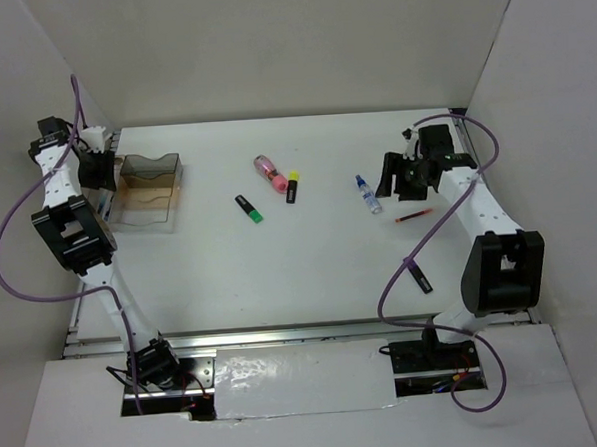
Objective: Sort the stationery into containers
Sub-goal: Place the pen in the storage box.
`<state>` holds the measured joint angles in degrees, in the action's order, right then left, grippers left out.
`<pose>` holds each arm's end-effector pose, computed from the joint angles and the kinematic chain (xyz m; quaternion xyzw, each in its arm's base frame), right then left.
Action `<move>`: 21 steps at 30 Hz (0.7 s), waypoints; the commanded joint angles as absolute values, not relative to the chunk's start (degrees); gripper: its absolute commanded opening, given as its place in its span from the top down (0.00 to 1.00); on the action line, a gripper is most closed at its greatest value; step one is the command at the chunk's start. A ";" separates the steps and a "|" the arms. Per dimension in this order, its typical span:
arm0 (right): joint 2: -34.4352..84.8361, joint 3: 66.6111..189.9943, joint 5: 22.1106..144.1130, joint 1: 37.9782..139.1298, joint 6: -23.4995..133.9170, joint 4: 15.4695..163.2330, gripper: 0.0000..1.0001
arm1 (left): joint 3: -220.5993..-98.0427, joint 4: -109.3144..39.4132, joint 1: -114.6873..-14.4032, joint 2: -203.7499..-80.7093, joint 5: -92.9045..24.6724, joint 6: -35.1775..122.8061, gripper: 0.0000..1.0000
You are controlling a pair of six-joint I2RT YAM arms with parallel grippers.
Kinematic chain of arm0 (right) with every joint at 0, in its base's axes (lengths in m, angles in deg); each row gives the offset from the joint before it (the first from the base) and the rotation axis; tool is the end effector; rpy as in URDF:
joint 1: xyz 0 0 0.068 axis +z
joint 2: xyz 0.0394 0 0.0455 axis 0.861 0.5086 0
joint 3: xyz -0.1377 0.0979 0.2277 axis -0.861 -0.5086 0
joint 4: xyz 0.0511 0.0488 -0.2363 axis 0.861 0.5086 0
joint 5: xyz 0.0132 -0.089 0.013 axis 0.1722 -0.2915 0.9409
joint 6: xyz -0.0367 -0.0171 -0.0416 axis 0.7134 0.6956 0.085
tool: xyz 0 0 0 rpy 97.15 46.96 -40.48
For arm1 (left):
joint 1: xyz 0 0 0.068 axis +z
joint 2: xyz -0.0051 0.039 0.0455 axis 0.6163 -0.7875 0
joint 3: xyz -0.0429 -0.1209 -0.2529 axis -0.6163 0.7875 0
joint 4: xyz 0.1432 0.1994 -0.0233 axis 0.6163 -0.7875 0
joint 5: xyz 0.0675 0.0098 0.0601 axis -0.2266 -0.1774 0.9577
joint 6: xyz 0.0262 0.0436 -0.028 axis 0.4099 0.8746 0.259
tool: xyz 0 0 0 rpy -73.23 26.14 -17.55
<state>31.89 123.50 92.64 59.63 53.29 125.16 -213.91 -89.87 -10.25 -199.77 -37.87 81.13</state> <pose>0.3138 0.0134 0.2877 0.0230 0.9395 0.1655 0.2989 0.4470 0.2259 0.2515 0.0107 0.9587 0.0296 0.2827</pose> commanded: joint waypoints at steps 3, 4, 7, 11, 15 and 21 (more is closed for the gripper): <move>33.15 128.86 92.51 56.01 72.19 130.67 0.29 | -217.40 -91.11 -10.18 -197.43 -43.58 82.38 0.38; 33.85 131.13 93.22 54.00 75.26 133.29 0.31 | -217.49 -91.37 -10.18 -195.69 -45.00 82.64 0.38; 36.05 136.41 95.33 50.82 87.91 138.65 0.39 | -216.88 -93.12 -10.18 -191.74 -53.17 84.65 0.38; 40.18 141.08 93.49 47.57 103.75 144.03 0.42 | -215.13 -96.02 -11.41 -186.80 -61.61 87.82 0.38; 45.18 141.35 90.24 47.21 109.04 144.39 0.42 | -211.52 -98.14 -13.52 -182.23 -66.19 90.63 0.36; 55.82 148.64 85.67 46.69 109.66 145.88 0.34 | -208.36 -101.74 -15.98 -177.40 -70.32 92.31 0.34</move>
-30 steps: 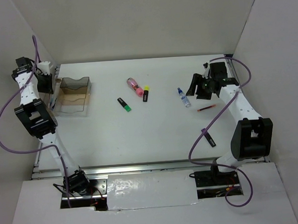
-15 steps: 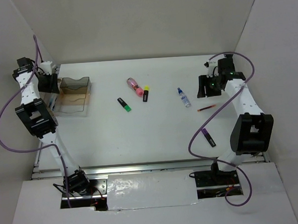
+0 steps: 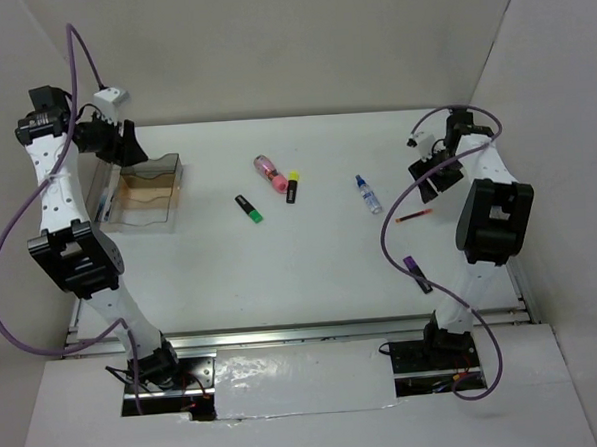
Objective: Sort the stationery into containers
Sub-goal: Place the pen in the storage box, then pick up the pen from the center of the board.
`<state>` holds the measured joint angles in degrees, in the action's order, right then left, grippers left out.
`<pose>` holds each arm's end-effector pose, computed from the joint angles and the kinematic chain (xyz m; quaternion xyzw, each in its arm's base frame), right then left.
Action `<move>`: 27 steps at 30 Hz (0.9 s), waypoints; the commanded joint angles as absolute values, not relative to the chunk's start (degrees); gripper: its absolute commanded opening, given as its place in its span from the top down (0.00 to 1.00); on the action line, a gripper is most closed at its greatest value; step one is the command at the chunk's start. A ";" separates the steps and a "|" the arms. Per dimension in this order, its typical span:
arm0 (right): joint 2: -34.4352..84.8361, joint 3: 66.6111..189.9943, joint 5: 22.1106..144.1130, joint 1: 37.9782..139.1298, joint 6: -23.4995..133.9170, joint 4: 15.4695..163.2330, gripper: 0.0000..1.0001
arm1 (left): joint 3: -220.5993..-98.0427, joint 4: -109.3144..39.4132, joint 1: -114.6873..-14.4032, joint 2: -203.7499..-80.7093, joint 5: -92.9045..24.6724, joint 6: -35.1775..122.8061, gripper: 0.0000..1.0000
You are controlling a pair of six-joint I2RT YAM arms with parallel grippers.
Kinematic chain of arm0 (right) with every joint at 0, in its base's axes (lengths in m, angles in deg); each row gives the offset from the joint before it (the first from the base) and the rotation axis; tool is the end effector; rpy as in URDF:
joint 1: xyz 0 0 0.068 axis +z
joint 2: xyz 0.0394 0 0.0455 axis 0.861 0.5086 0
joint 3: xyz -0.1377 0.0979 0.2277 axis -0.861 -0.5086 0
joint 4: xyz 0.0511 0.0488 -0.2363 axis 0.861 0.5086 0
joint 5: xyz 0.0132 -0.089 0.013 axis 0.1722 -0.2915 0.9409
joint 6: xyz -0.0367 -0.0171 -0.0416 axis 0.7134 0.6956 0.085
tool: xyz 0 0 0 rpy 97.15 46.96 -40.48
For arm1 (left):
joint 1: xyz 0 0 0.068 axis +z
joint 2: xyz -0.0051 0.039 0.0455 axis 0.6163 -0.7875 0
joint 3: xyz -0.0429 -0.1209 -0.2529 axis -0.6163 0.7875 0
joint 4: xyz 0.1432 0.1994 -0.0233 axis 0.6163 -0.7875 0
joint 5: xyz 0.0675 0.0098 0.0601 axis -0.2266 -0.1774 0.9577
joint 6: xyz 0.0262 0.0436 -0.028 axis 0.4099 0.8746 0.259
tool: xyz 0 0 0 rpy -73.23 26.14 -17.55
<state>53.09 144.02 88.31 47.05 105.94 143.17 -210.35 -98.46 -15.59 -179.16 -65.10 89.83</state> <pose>0.3744 -0.0727 0.2524 -0.2836 0.9398 0.0242 0.1889 0.3851 0.1307 0.3881 0.2052 0.8700 -0.1265 0.4301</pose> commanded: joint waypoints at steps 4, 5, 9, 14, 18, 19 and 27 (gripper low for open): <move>59.25 151.27 83.21 46.77 113.07 145.44 0.22 | -207.30 -104.28 -16.34 -176.42 -72.52 93.27 0.33; 60.39 152.50 82.34 46.94 113.61 145.71 0.21 | -207.12 -104.55 -16.51 -176.34 -73.22 93.36 0.33; 63.03 154.36 81.27 47.39 116.34 146.50 0.20 | -205.90 -104.56 -16.34 -176.34 -74.90 92.93 0.32; 65.49 154.19 79.43 48.44 120.46 147.56 0.21 | -205.72 -104.82 -15.90 -176.25 -76.65 92.84 0.31; 66.46 152.96 79.08 49.76 123.37 149.22 0.26 | -205.10 -104.82 -15.81 -175.55 -77.01 92.92 0.31; 66.55 152.69 78.90 50.19 123.46 149.14 0.27 | -205.01 -104.73 -15.81 -175.63 -77.01 92.75 0.31; 67.87 148.39 75.91 52.13 124.60 146.51 0.39 | -205.01 -104.64 -15.81 -175.11 -77.45 92.13 0.30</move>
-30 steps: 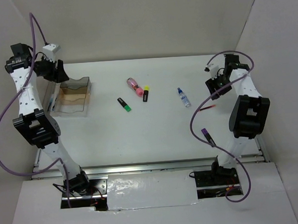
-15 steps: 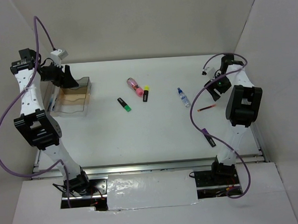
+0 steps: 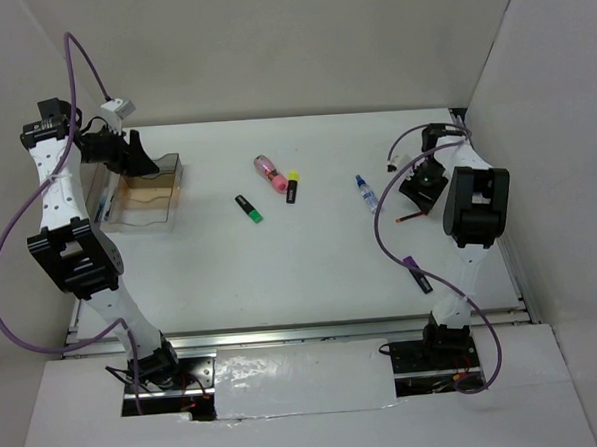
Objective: Sort the stationery into containers
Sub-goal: Pick up the pen from the center of the board.
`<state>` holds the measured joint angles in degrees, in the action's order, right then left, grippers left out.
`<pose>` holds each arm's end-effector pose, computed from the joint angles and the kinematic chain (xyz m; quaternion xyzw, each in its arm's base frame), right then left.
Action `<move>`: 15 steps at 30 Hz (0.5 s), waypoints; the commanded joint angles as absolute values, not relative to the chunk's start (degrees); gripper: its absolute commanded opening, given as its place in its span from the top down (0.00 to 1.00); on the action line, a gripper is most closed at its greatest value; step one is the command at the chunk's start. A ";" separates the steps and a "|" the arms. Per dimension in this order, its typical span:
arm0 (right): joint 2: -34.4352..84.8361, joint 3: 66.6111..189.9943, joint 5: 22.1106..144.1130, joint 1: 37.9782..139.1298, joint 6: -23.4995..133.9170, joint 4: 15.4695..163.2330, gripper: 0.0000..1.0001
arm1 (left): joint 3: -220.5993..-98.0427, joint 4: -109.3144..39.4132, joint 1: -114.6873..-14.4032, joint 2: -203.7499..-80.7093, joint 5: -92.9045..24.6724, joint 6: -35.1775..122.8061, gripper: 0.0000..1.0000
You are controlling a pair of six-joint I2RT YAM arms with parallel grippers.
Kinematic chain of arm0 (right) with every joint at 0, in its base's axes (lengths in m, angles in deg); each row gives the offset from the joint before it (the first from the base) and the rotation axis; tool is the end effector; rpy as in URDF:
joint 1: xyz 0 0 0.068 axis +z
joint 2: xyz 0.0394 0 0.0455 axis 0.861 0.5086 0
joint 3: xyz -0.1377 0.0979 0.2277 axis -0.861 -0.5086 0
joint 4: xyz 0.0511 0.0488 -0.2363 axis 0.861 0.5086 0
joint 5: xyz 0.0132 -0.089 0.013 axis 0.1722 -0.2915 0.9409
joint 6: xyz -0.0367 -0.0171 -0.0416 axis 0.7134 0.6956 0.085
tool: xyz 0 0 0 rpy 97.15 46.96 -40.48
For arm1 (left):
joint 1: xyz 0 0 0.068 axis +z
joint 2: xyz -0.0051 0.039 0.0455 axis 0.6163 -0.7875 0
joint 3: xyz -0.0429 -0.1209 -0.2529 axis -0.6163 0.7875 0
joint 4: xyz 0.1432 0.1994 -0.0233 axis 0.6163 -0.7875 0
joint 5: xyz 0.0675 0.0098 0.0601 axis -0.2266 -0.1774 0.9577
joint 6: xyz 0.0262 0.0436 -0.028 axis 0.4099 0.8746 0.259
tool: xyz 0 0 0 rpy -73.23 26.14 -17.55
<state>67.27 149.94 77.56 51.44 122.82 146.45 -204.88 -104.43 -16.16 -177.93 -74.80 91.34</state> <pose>0.4118 -0.0563 0.1829 -0.4449 0.8937 -0.0166 0.0565 0.3729 0.1160 0.3678 0.2116 0.8613 -0.2398 0.3949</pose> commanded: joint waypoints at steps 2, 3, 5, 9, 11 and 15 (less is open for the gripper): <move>68.13 147.86 75.65 52.66 125.04 146.15 0.40 | -205.10 -104.82 -15.90 -175.19 -77.45 92.22 0.30; 68.39 147.59 75.65 52.83 125.13 146.06 0.40 | -205.10 -104.82 -15.81 -175.28 -77.45 92.31 0.30; 68.75 148.03 75.65 52.92 125.30 146.32 0.41 | -205.01 -104.82 -15.81 -175.19 -77.62 92.13 0.30; 69.37 148.91 75.65 53.36 125.57 147.55 0.48 | -205.01 -104.55 -15.90 -175.11 -77.80 91.70 0.30; 68.93 147.77 74.24 53.63 126.01 147.82 0.55 | -204.93 -104.47 -15.81 -175.02 -78.15 91.69 0.30; 66.91 144.43 74.41 54.41 126.62 148.17 0.63 | -203.88 -103.94 -15.63 -173.70 -78.59 91.52 0.30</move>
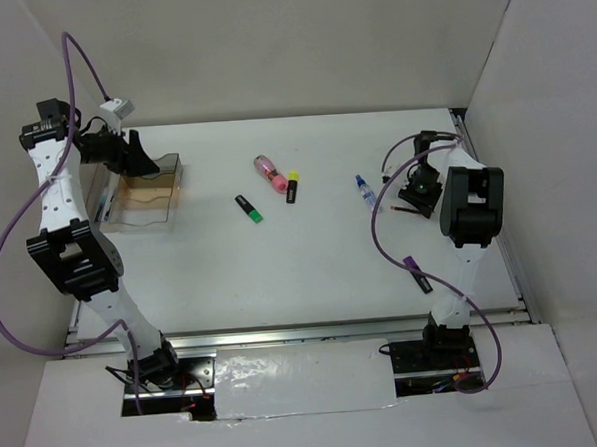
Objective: Sort the stationery into containers
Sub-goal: Pick up the pen from the center of the board.
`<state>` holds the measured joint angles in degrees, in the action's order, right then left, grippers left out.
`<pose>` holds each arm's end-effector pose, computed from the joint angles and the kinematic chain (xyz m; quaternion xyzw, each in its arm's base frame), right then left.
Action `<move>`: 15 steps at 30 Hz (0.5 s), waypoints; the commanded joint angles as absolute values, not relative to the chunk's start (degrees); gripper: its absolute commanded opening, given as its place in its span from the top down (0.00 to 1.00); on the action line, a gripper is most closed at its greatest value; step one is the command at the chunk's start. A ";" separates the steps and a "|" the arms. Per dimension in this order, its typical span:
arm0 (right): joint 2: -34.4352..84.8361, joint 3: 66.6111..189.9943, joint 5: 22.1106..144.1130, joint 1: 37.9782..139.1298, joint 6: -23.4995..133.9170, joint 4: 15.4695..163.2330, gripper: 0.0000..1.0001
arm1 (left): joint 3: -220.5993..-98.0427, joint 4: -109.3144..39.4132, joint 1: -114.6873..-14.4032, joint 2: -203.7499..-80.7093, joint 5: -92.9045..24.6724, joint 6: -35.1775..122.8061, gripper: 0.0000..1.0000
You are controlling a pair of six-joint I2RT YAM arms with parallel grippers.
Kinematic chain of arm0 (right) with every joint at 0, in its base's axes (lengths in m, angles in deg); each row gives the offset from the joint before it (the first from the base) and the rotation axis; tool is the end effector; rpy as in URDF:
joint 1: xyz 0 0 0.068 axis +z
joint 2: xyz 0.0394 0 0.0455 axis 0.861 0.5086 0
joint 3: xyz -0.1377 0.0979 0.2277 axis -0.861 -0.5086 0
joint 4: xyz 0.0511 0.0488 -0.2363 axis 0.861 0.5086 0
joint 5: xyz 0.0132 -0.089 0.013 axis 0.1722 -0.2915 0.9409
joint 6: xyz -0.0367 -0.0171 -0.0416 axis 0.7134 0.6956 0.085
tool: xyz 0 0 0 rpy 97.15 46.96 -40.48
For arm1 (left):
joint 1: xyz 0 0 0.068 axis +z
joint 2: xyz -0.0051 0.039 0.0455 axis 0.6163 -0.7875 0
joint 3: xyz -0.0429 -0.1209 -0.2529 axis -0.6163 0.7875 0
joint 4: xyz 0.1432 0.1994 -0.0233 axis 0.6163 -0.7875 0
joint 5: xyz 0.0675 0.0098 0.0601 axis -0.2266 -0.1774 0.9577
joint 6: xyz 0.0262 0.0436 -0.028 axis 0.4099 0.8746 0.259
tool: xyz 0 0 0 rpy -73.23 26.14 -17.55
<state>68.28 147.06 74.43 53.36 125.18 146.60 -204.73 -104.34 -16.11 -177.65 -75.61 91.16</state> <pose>0.4056 -0.0439 0.1639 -0.4776 0.8783 -0.0192 0.0120 0.3717 0.1155 0.3693 0.2118 0.8581 -0.2450 0.3984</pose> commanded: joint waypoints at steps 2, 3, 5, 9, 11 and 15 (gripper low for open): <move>65.85 142.41 74.85 54.77 126.62 148.17 0.69 | -202.39 -102.89 -15.20 -172.30 -79.47 91.26 0.30; 65.41 141.88 75.03 54.86 126.62 148.17 0.73 | -201.77 -101.67 -15.11 -171.86 -80.16 90.99 0.30; 64.36 140.12 75.12 55.03 126.54 148.08 0.78 | -200.10 -100.78 -14.76 -170.37 -80.78 90.47 0.30; 62.60 138.36 75.21 55.12 126.80 149.13 0.94 | -197.64 -97.44 -14.75 -168.08 -81.40 88.71 0.31; 61.02 137.66 75.21 55.12 126.89 149.49 0.98 | -195.97 -95.17 -14.76 -166.68 -81.93 87.57 0.33; 58.29 139.15 79.33 54.86 126.80 153.78 1.00 | -192.72 -90.77 -14.67 -163.69 -84.12 86.51 0.34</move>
<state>62.66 138.47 75.00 54.78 126.14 148.52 -194.41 -96.04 -14.93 -167.59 -79.74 87.91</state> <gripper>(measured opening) 0.211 0.657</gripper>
